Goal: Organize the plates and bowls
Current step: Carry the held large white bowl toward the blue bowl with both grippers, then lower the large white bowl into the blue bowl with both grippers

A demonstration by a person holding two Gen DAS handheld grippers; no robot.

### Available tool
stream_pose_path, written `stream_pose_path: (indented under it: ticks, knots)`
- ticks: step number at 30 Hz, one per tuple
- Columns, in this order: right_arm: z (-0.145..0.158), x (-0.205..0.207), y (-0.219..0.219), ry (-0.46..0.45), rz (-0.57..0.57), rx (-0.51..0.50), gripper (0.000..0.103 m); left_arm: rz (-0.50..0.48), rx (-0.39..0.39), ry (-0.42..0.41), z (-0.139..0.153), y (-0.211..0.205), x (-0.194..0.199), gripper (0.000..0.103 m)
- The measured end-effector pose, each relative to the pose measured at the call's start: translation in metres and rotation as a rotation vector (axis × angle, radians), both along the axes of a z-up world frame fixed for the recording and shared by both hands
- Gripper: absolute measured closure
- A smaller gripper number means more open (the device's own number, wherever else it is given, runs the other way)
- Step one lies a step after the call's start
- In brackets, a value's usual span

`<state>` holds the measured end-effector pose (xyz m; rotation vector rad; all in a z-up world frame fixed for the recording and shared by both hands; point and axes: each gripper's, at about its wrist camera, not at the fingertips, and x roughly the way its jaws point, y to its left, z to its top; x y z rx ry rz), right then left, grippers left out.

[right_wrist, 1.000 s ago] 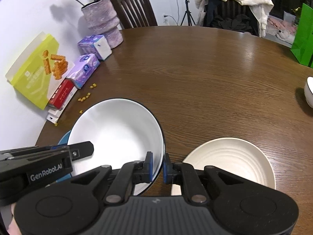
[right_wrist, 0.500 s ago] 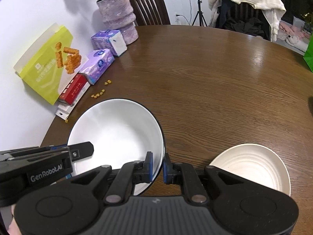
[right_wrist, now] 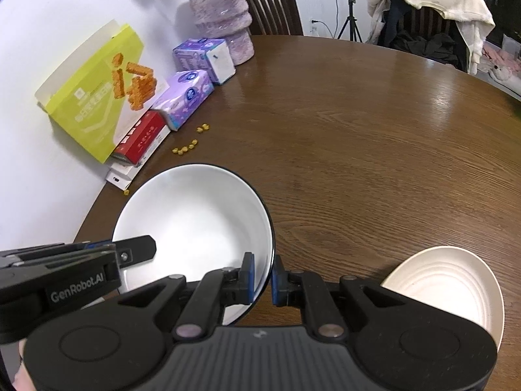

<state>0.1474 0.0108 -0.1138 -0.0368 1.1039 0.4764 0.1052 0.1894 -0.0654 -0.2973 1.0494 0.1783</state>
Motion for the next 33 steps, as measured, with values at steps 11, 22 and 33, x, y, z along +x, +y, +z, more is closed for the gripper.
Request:
stream_pose_path:
  ticks: [11, 22, 33]
  knots:
    - [-0.009, 0.001, 0.029, 0.017, 0.037, -0.021, 0.093, 0.02, -0.009, 0.022, -0.01, 0.025, -0.005, 0.094]
    - [-0.022, 0.004, 0.054, 0.034, 0.063, -0.047, 0.093, 0.01, -0.024, 0.066, -0.03, 0.046, -0.002, 0.094]
    - [-0.044, 0.005, 0.063, 0.063, 0.06, -0.081, 0.093, -0.046, -0.038, 0.121, -0.055, 0.054, 0.005, 0.094]
